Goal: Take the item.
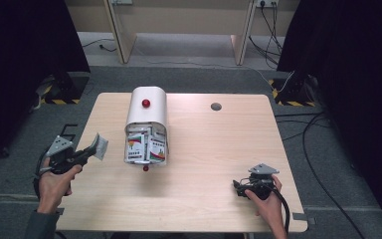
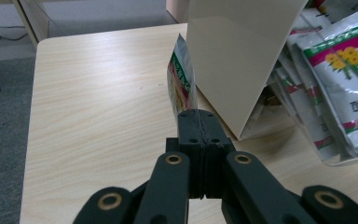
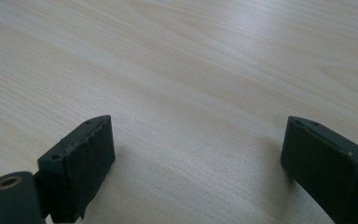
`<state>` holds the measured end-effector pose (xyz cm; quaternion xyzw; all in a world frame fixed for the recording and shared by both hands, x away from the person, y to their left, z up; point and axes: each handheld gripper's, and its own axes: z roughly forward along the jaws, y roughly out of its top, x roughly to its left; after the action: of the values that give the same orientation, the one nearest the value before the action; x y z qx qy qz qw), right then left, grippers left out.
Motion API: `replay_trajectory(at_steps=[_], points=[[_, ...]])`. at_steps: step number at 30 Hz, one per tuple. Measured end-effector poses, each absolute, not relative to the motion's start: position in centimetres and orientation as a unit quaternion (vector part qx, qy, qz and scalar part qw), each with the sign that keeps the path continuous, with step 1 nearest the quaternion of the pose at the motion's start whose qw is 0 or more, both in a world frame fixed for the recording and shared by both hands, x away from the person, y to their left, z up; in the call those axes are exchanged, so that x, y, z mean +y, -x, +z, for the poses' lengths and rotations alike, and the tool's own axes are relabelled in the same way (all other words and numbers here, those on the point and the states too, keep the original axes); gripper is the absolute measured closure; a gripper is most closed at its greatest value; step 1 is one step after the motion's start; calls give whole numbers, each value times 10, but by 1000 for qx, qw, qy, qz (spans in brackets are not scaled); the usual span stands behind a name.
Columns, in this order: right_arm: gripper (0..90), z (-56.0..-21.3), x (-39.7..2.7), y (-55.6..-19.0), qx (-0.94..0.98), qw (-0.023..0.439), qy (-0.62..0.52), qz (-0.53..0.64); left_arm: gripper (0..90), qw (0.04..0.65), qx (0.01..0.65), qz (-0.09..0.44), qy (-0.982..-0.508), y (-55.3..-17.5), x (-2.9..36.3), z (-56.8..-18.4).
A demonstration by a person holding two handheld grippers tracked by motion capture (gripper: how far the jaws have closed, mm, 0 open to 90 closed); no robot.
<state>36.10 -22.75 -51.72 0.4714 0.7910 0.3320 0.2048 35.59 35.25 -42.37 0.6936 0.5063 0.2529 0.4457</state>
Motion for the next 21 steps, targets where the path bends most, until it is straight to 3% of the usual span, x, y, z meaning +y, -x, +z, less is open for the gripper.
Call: replay_trajectory(at_steps=[21], points=[[106, -517, -227, -361, 791, 205, -471, 332, 890, 420, 536, 213, -701, -379, 353, -464]])
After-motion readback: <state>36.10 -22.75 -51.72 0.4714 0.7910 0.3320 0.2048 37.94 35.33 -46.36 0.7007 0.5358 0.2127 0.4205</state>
